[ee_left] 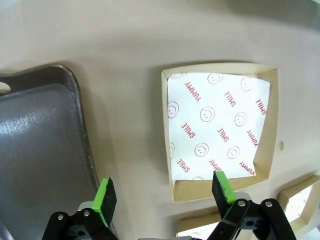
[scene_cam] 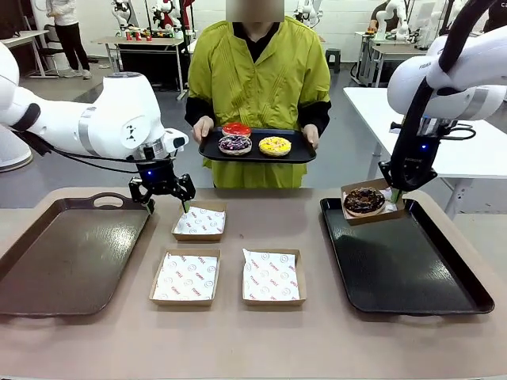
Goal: Individually package the donuts and arrange them on the tray.
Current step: Place the picked Paper togo box on the Handle tray while simultaneously picking up another Paper togo box from the table with the other hand.
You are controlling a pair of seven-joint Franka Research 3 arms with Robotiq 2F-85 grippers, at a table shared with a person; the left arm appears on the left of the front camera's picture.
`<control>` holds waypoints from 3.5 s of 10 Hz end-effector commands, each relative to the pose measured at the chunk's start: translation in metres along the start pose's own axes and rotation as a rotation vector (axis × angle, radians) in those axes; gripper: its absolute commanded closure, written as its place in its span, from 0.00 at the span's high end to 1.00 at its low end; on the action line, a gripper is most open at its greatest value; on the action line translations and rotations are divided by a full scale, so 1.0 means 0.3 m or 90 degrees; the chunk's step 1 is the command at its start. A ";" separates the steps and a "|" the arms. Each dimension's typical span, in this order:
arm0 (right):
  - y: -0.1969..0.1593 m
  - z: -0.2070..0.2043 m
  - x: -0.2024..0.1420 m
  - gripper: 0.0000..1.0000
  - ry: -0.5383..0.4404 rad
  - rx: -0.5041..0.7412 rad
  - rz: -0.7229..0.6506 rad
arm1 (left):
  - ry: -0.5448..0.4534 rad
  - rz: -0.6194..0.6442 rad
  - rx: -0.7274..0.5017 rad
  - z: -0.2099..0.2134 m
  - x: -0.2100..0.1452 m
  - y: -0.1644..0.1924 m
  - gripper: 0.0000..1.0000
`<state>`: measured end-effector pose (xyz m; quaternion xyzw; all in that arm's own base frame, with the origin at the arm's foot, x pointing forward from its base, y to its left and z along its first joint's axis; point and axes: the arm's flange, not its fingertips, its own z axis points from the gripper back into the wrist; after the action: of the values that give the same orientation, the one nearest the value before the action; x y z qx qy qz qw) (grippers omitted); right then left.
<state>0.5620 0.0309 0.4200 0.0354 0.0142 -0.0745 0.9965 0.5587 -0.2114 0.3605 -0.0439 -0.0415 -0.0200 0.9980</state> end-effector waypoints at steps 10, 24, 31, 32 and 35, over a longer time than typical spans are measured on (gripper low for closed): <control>0.034 -0.146 0.208 0.02 0.036 0.041 0.064 | 0.047 0.057 0.033 -0.108 0.143 0.002 1.00; 0.032 -0.165 0.200 1.00 0.082 0.067 0.076 | 0.066 0.043 0.012 -0.111 0.153 -0.002 0.00; -0.231 0.014 -0.132 1.00 0.143 0.315 0.104 | 0.068 0.008 -0.030 0.130 0.108 -0.035 0.00; -0.322 0.033 -0.207 1.00 0.135 0.371 0.108 | 0.053 0.003 -0.029 0.202 0.096 -0.054 0.00; -0.556 0.058 -0.413 1.00 0.062 0.527 0.141 | 0.004 0.003 -0.016 0.396 0.069 -0.096 0.00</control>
<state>0.4288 -0.1072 0.4376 0.4006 0.0497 0.0246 0.9146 0.5700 -0.2291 0.4787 -0.0659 -0.0315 -0.0228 0.9971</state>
